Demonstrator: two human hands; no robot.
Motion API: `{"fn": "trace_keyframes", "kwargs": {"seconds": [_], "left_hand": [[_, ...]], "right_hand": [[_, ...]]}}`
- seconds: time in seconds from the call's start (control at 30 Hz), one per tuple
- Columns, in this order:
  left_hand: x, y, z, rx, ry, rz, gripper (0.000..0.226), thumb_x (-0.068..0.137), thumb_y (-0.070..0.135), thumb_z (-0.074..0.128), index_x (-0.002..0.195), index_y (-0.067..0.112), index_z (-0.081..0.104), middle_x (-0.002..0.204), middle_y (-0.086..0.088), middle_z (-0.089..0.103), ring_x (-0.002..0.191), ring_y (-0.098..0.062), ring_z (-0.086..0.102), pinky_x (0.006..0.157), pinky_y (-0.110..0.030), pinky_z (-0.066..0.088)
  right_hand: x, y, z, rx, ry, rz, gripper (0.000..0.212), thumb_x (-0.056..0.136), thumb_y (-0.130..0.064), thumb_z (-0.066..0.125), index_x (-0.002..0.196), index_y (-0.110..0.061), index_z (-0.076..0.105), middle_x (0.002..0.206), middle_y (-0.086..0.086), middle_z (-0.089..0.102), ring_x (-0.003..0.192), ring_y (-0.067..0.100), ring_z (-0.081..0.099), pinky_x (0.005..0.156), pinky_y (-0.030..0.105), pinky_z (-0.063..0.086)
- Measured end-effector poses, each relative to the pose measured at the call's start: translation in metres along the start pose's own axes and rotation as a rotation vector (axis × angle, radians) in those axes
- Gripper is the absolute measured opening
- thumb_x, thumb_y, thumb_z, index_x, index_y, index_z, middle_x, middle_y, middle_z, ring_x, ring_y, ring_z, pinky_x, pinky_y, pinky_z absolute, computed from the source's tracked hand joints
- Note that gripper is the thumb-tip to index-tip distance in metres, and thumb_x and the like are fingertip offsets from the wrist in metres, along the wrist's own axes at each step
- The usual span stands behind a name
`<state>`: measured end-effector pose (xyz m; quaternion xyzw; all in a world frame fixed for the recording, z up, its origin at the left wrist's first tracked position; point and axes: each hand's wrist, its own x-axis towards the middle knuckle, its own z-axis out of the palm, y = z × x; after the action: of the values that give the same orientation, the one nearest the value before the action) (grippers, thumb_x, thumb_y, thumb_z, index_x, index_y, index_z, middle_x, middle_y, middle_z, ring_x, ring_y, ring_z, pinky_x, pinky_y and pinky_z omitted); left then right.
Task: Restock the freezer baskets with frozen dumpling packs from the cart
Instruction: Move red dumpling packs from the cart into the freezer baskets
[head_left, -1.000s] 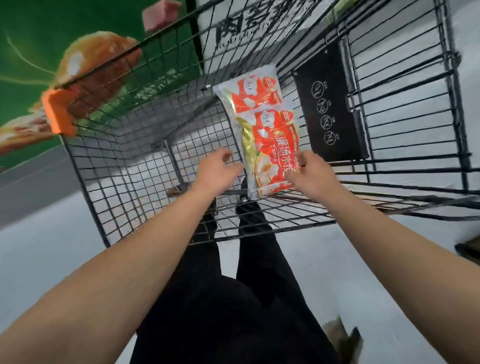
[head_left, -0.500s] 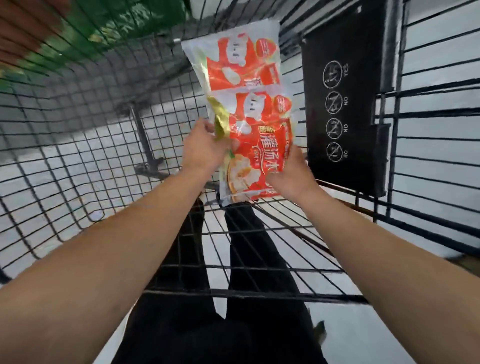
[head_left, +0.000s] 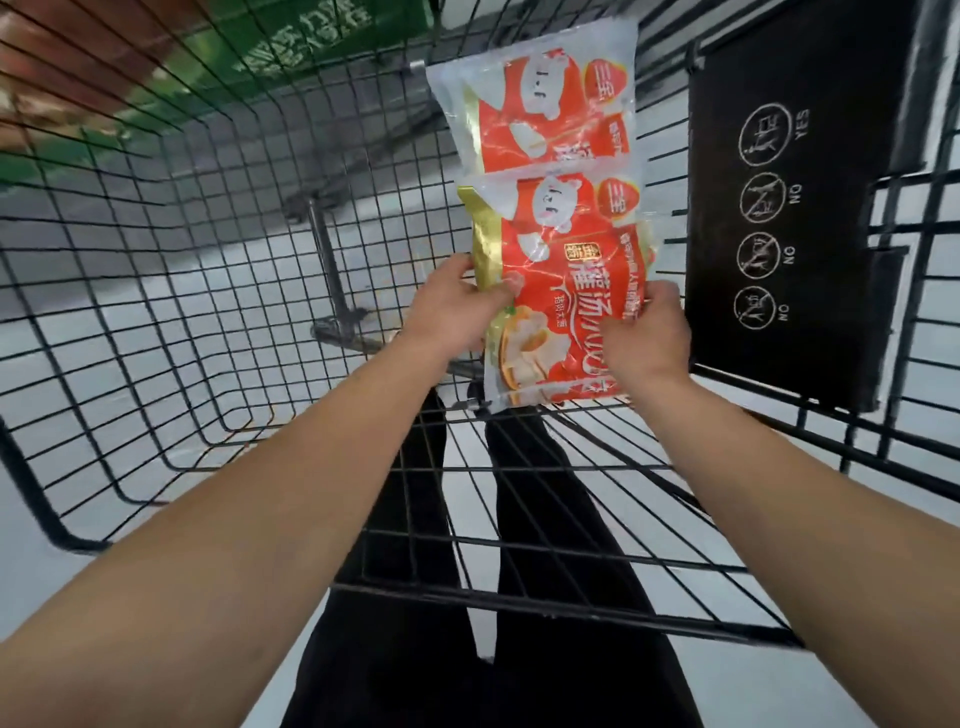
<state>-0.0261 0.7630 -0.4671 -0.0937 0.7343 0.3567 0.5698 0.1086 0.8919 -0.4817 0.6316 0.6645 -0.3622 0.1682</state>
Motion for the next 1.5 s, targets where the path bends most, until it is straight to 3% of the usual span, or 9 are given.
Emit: {"fn": "trace_keyframes", "kwargs": {"seconds": [0.17,0.3,0.43,0.53,0.73,0.97,1.13,1.3,1.5], "left_hand": [[-0.021,-0.016,-0.012,-0.329,-0.048,-0.190,0.021,0.093,0.024,0.068,0.111,0.016,0.061,0.102,-0.003,0.074,0.082,-0.022,0.076,0.075,-0.035,0.062],[-0.040,-0.034,-0.017,-0.134,-0.180,-0.290,0.011,0.095,0.029,0.065,0.102,0.020,0.064,0.106,-0.002,0.073,0.100,-0.022,0.071,0.093,-0.042,0.057],[-0.030,-0.037,-0.028,-0.021,0.185,-0.132,0.017,0.088,0.028,0.068,0.097,0.014,0.065,0.096,-0.001,0.070,0.090,-0.021,0.067,0.093,-0.045,0.057],[-0.009,-0.025,-0.044,0.051,0.355,-0.024,0.045,0.092,0.029,0.062,0.135,0.018,0.054,0.130,0.001,0.060,0.116,-0.018,0.058,0.099,-0.032,0.046],[0.034,-0.014,-0.041,-0.017,0.142,-0.067,0.051,0.100,0.015,0.047,0.150,0.014,0.036,0.129,0.001,0.058,0.116,-0.015,0.056,0.091,-0.029,0.041],[0.043,-0.029,-0.023,-0.231,0.027,-0.135,0.028,0.100,0.008,0.050,0.123,0.025,0.047,0.113,0.000,0.069,0.097,-0.010,0.064,0.072,-0.030,0.049],[0.047,-0.040,-0.029,-0.237,0.048,-0.152,0.040,0.098,0.006,0.051,0.135,0.021,0.051,0.126,0.001,0.062,0.116,-0.015,0.055,0.094,-0.038,0.046],[0.054,-0.041,-0.035,-0.229,0.116,-0.130,0.037,0.101,0.008,0.049,0.138,0.013,0.046,0.108,0.004,0.058,0.087,-0.002,0.054,0.085,-0.031,0.045],[0.063,-0.043,-0.044,-0.271,0.090,-0.156,0.019,0.097,0.010,0.055,0.114,0.015,0.063,0.108,-0.001,0.072,0.108,-0.021,0.065,0.099,-0.039,0.047]], "right_hand": [[-0.004,-0.031,-0.010,0.010,0.090,-0.307,0.034,0.086,-0.002,0.054,0.117,-0.013,0.062,0.116,0.007,0.065,0.108,0.024,0.061,0.095,0.027,0.045],[-0.003,-0.070,-0.013,-0.108,0.089,-0.544,0.041,0.088,0.004,0.047,0.124,-0.009,0.062,0.125,0.012,0.057,0.115,0.026,0.056,0.099,0.028,0.041],[0.005,-0.074,-0.004,-0.223,-0.044,-0.611,0.056,0.088,-0.001,0.060,0.141,-0.015,0.047,0.142,0.009,0.042,0.130,0.024,0.045,0.110,0.032,0.038],[0.001,-0.058,-0.001,-0.157,-0.015,-0.665,0.062,0.085,0.001,0.061,0.143,-0.013,0.043,0.146,0.009,0.036,0.132,0.025,0.041,0.112,0.029,0.033],[-0.005,-0.005,-0.009,-0.062,0.018,-0.324,0.057,0.089,-0.010,0.060,0.142,-0.010,0.039,0.141,0.009,0.042,0.118,0.023,0.050,0.097,0.028,0.038],[0.005,0.002,-0.003,0.049,-0.138,-0.158,0.022,0.095,-0.033,0.058,0.113,-0.024,0.067,0.108,-0.008,0.070,0.103,0.017,0.065,0.090,0.034,0.051],[0.008,0.002,0.001,0.202,-0.091,-0.036,0.015,0.095,-0.023,0.057,0.097,-0.020,0.072,0.096,-0.009,0.072,0.095,0.014,0.067,0.091,0.040,0.055],[0.016,0.004,0.004,0.233,0.005,0.081,0.020,0.098,-0.020,0.053,0.086,-0.021,0.069,0.092,-0.008,0.070,0.093,0.018,0.067,0.091,0.043,0.056],[0.025,0.001,0.010,0.244,0.054,0.159,0.028,0.098,-0.019,0.050,0.073,-0.022,0.063,0.090,-0.005,0.069,0.092,0.022,0.067,0.089,0.041,0.056]]}}
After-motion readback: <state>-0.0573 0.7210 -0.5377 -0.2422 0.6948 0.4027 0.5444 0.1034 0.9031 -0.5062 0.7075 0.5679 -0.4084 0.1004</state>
